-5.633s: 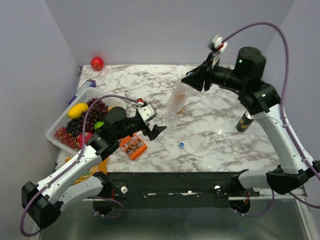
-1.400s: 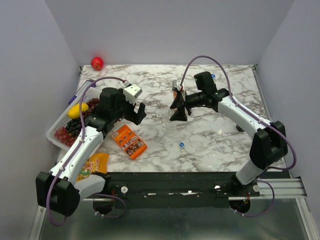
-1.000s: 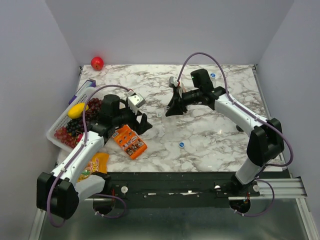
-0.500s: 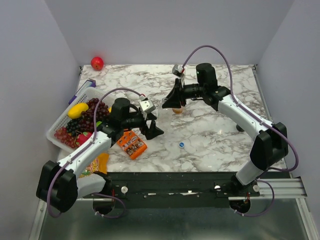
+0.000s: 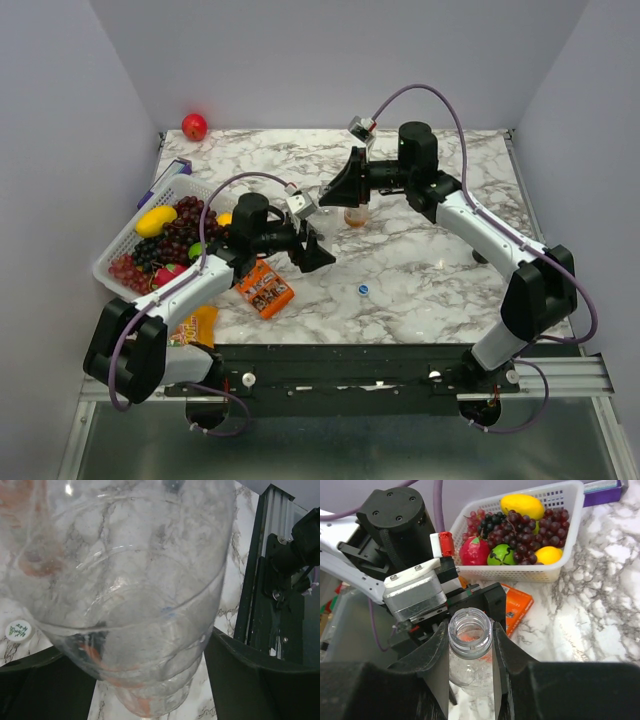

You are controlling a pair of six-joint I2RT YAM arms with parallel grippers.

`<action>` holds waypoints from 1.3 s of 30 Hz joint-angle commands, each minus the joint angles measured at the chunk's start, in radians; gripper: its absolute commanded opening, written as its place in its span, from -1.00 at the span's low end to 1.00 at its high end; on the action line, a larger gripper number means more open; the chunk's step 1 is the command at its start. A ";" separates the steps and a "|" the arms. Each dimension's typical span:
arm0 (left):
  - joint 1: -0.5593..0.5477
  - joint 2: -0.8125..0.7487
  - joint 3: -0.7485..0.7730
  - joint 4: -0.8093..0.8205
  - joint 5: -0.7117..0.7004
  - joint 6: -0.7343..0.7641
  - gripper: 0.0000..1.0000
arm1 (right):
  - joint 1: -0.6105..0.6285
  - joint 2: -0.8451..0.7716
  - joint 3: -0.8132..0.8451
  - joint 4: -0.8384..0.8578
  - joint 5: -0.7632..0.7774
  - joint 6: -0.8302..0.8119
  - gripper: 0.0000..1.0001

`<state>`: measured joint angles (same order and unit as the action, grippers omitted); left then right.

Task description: Screw on the bottle caps

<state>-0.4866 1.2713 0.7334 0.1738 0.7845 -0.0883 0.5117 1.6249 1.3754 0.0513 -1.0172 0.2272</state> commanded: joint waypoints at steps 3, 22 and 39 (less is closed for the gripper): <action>-0.003 0.011 0.024 0.041 0.117 0.001 0.37 | 0.008 -0.039 -0.018 0.001 -0.034 0.003 -0.78; 0.207 -0.173 -0.009 -0.068 -0.065 0.131 -1.00 | -0.019 -0.249 -0.186 -0.878 0.318 -1.228 0.31; 0.309 -0.291 -0.094 -0.112 -0.097 0.065 -1.00 | 0.156 -0.016 -0.386 -0.639 0.571 -1.318 0.31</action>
<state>-0.2054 1.0149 0.6548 0.0853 0.7128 -0.0124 0.6506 1.5700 1.0023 -0.6434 -0.5041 -1.0561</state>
